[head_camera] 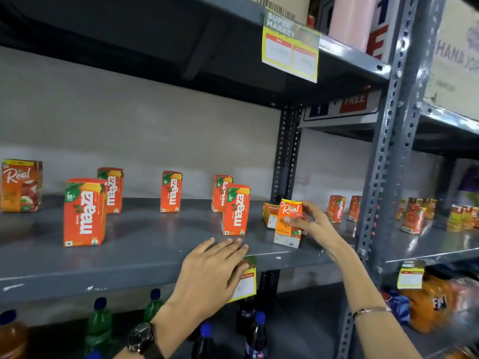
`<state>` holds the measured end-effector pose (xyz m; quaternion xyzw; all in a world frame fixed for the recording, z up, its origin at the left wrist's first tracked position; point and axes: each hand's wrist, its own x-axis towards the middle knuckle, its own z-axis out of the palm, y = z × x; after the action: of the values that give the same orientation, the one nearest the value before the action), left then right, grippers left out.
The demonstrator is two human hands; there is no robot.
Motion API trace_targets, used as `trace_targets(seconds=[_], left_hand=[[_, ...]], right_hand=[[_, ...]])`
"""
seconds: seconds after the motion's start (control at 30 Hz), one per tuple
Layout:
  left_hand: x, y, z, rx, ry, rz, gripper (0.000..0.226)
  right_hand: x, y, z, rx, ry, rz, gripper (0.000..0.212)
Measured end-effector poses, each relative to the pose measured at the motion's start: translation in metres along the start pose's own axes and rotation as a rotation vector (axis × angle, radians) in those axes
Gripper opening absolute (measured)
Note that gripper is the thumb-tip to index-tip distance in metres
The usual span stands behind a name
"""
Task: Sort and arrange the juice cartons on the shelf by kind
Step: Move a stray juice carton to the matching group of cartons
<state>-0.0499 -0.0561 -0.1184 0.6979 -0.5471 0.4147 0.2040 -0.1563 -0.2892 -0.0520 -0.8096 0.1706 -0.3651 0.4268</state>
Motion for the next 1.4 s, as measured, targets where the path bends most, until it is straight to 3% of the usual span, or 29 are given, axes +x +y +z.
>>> trace_targets(seconds=[0.33, 0.47, 0.63, 0.83, 1.0, 1.17, 1.4], left_hand=[[0.0, 0.0, -0.006, 0.025, 0.029, 0.002, 0.036], [-0.009, -0.009, -0.024, -0.045, 0.156, -0.068, 0.038], [-0.044, -0.053, -0.071, -0.046, 0.376, -0.106, 0.033], [-0.13, -0.149, -0.153, 0.14, 0.561, -0.209, 0.032], [-0.215, -0.24, -0.224, 0.266, 0.674, -0.56, 0.036], [-0.274, -0.306, -0.261, 0.337, 0.713, -0.788, 0.041], [-0.3, -0.342, -0.253, 0.411, 0.614, -0.774, 0.045]], right_hand=[[-0.013, -0.01, 0.006, 0.225, 0.136, -0.268, 0.061], [-0.029, -0.034, 0.014, 0.228, 0.186, -0.388, 0.061], [-0.054, -0.093, 0.051, 0.292, 0.073, -0.556, 0.06], [-0.072, -0.194, 0.172, 0.416, -0.094, -0.736, 0.062], [-0.083, -0.286, 0.306, 0.544, -0.151, -0.819, 0.062], [-0.092, -0.351, 0.437, 0.579, -0.203, -0.735, 0.066], [-0.082, -0.355, 0.563, 0.253, -0.364, -0.565, 0.069]])
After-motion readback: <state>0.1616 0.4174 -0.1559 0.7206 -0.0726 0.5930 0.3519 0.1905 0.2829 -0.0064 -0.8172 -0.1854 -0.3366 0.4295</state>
